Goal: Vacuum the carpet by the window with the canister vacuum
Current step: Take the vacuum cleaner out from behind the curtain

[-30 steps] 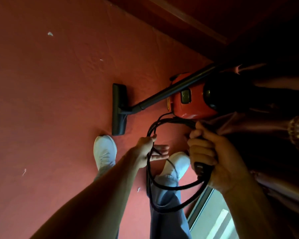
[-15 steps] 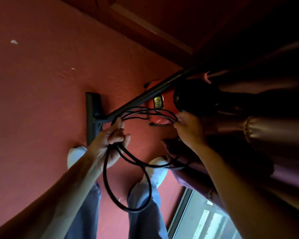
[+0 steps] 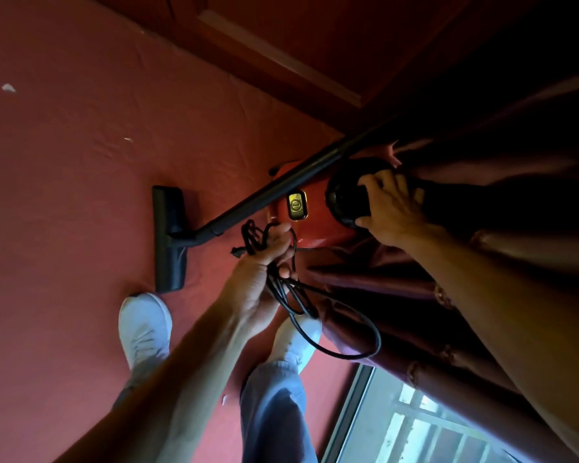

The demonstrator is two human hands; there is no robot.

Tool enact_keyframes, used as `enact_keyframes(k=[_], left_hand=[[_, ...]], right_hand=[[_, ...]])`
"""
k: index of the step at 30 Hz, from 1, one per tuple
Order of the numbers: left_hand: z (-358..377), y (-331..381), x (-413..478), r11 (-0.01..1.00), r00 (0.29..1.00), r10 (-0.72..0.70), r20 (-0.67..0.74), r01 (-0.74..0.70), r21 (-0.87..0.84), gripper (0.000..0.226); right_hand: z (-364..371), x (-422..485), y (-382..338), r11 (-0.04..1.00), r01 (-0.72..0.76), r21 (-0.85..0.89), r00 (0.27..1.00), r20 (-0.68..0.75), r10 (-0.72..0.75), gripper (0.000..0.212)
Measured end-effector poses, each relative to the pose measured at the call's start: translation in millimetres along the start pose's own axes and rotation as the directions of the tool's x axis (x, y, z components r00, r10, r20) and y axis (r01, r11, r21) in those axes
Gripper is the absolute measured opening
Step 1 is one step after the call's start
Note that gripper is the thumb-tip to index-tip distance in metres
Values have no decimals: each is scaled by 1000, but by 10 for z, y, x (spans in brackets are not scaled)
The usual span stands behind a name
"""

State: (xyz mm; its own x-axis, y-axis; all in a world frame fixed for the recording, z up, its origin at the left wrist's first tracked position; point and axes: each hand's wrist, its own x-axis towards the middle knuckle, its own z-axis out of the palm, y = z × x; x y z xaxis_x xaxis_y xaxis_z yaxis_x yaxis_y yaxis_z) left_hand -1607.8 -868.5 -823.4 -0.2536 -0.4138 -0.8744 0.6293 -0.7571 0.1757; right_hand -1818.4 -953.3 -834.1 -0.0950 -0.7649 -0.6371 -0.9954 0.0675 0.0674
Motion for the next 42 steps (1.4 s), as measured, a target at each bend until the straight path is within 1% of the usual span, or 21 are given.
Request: enact_keyframes(k=[3, 5, 8, 10, 11, 13, 14, 16, 18, 19, 21, 22, 24, 25, 26, 28, 31, 33, 37, 40, 42], left_hand=[[81, -87, 50, 999, 989, 20, -145, -15, 39, 20], [170, -145, 68, 1000, 985, 7, -175, -3, 25, 21], [295, -246, 160, 1000, 975, -20, -219, 14, -26, 18], [361, -296, 256, 1000, 963, -10, -268, 13, 7, 13], [387, -317, 314, 1000, 962, 7, -274, 2, 31, 15], [468, -319, 382, 998, 972, 22, -236, -9, 54, 36], [517, -304, 409, 999, 980, 17, -200, -9, 41, 43], [631, -246, 435, 1000, 987, -17, -160, 13, -24, 39], [710, -179, 481, 991, 981, -91, -169, 72, -116, 34], [739, -147, 504, 984, 978, -116, -172, 90, -153, 33], [762, -121, 601, 982, 979, -128, -158, 103, -160, 31], [778, -116, 637, 983, 981, -125, -147, 102, -155, 32], [815, -97, 694, 979, 985, -137, -107, 118, -165, 37], [833, -78, 699, 976, 986, -139, -91, 121, -180, 39], [830, -62, 697, 975, 986, -137, -92, 118, -190, 39], [804, -42, 691, 966, 988, -124, -93, 98, -240, 34], [749, -17, 697, 955, 992, -91, -83, 63, -289, 35], [719, 11, 714, 961, 989, -86, -124, 50, -270, 41], [661, 75, 703, 953, 983, -84, -163, 31, -301, 42], [554, 114, 653, 915, 974, -107, -199, 18, -403, 41], [444, 175, 569, 863, 967, -153, -205, 29, -504, 48]], right_hand=[[-29, 34, -48, 998, 24, -57, 1000, -3, -24, 41], [-57, -1, -150, 997, 45, -57, 999, -19, -46, 34], [-46, -95, -348, 998, 61, 16, 997, -38, -60, 31], [-18, -138, -440, 998, 39, 59, 999, -18, -38, 34], [-5, -146, -471, 997, 16, 77, 1000, -3, -16, 37], [5, -165, -516, 994, -39, 102, 998, 46, 35, 41], [31, -169, -520, 989, -63, 132, 996, 76, 54, 40], [68, -177, -507, 956, -94, 276, 989, 136, 58, 32], [19, -197, -489, 889, -91, 449, 983, 181, 10, 34], [-32, -211, -478, 876, -62, 478, 983, 180, -29, 32], [-176, -226, -470, 939, 67, 338, 990, 92, -103, 24], [-256, -216, -485, 968, 143, 206, 990, -32, -139, 22], [-421, -127, -544, 959, 278, 59, 907, -345, -242, 17], [-501, -58, -589, 936, 349, 43, 849, -438, -296, 16], [-545, 54, -637, 917, 399, 12, 815, -464, -348, 24], [-595, 277, -753, 905, 411, -108, 851, -310, -424, 54], [-528, 497, -898, 911, 319, -259, 942, -18, -335, 85], [-427, 536, -942, 902, 249, -352, 968, 55, -245, 83], [-386, 404, -1037, 868, 191, -458, 981, 68, -181, 50], [-464, 273, -1158, 822, 259, -507, 966, 129, -225, 57], [-581, 158, -1257, 788, 337, -516, 941, 156, -300, 50]])
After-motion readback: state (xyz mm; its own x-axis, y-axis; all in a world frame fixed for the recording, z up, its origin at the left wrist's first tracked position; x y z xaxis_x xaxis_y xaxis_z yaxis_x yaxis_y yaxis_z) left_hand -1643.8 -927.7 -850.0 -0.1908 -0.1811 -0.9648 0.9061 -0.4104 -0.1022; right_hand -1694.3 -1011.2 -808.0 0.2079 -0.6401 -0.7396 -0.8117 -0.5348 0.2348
